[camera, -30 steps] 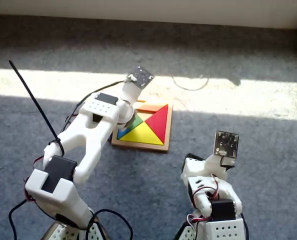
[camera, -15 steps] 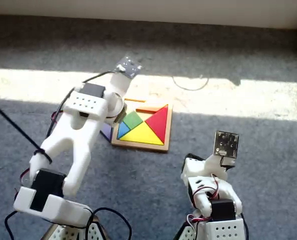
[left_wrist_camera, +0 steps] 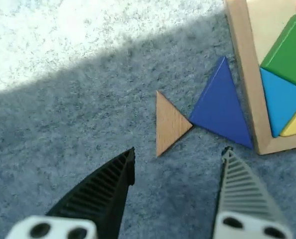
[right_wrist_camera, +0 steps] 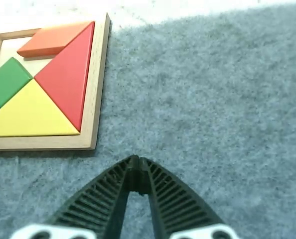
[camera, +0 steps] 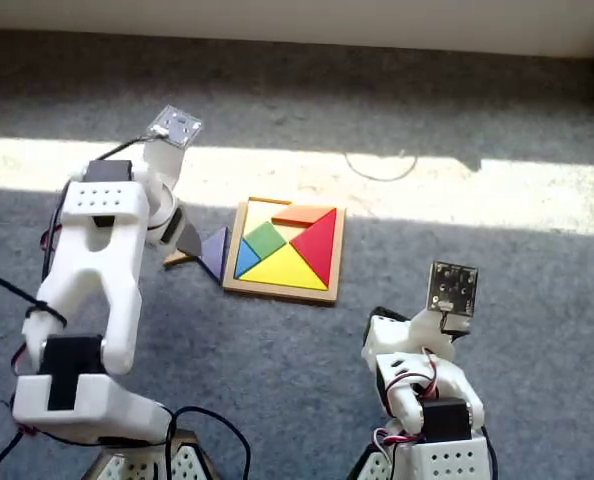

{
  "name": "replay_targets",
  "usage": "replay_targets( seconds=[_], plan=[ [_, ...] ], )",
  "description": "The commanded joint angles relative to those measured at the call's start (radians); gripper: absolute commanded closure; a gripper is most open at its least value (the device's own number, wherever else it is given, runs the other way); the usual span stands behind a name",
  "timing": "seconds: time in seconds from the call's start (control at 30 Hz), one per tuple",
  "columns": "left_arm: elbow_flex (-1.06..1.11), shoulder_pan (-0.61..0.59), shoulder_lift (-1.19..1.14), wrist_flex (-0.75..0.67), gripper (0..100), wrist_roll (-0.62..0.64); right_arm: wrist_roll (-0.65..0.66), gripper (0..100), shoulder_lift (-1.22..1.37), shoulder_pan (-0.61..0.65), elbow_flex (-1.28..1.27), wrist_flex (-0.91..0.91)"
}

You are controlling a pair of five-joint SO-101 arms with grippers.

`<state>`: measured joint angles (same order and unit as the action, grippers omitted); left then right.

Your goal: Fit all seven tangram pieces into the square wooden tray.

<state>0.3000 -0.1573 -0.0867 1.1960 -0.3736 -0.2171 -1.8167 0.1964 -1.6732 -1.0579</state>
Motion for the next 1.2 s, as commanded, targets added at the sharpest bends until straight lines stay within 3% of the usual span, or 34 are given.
replay_targets(
  seconds=[0.0,0.5,1.17],
  plan=[
    [-0.07,-0.016,-0.088,0.002,72,-0.009,0.012,99.4,-0.013,-0.013,-0.108,-0.007],
    [-0.418,-0.048,-0.44,0.066,73,-0.008,0.012,99.4,-0.013,-0.013,-0.108,-0.007],
    [-0.424,0.045,-0.453,0.087,79,0.038,0.012,99.4,-0.013,-0.013,-0.108,-0.007]
  ],
)
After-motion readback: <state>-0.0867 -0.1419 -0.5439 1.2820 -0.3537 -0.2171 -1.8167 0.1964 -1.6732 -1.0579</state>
